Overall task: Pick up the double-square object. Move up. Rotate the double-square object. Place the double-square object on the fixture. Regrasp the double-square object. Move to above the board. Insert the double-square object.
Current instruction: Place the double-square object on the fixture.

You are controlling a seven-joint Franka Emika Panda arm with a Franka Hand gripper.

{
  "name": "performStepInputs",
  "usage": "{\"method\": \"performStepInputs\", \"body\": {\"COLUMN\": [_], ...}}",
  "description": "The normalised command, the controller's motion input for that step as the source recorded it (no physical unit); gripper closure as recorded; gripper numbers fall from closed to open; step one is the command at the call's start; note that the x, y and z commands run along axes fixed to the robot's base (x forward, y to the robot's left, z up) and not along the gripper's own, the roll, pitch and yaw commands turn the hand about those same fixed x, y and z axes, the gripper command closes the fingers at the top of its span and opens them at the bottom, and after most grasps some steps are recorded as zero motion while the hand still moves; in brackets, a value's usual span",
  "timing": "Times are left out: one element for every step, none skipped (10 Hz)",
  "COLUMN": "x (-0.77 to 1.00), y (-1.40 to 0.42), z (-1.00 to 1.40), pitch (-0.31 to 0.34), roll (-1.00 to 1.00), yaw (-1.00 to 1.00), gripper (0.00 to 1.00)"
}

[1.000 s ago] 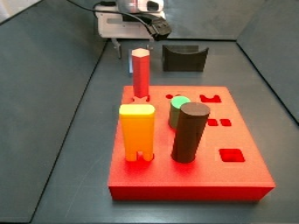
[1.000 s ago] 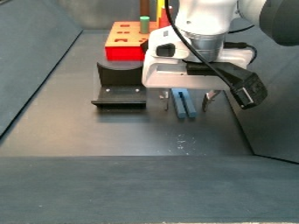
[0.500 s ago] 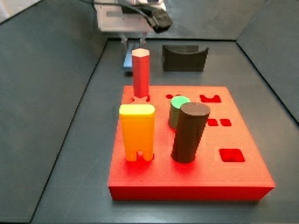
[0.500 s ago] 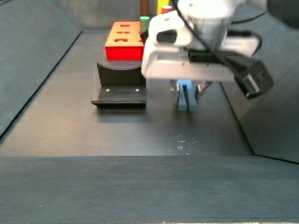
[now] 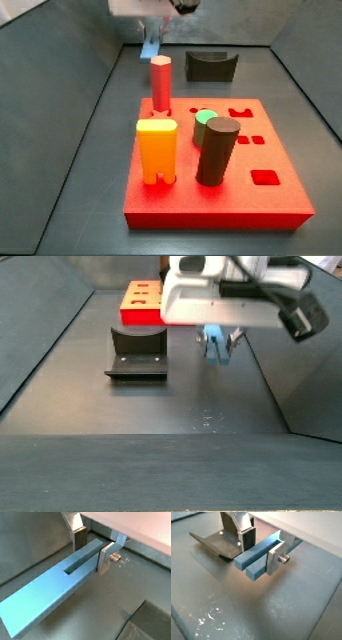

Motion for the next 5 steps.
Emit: {"method": "performStepInputs", "body": {"x": [-0.01, -0.01, -0.02, -0.02, -0.02], "y": [0.0, 0.0, -0.01, -0.01, -0.01], "z": [1.0, 1.0, 1.0, 1.0, 1.0], "pitch": [0.011, 0.014, 0.018, 0.019, 0.021], "roll": [-0.03, -0.04, -0.05, -0.06, -0.07], "yaw": [0.01, 0.01, 0.02, 0.02, 0.02], "gripper": [1.0, 1.0, 1.0, 1.0, 1.0]}}
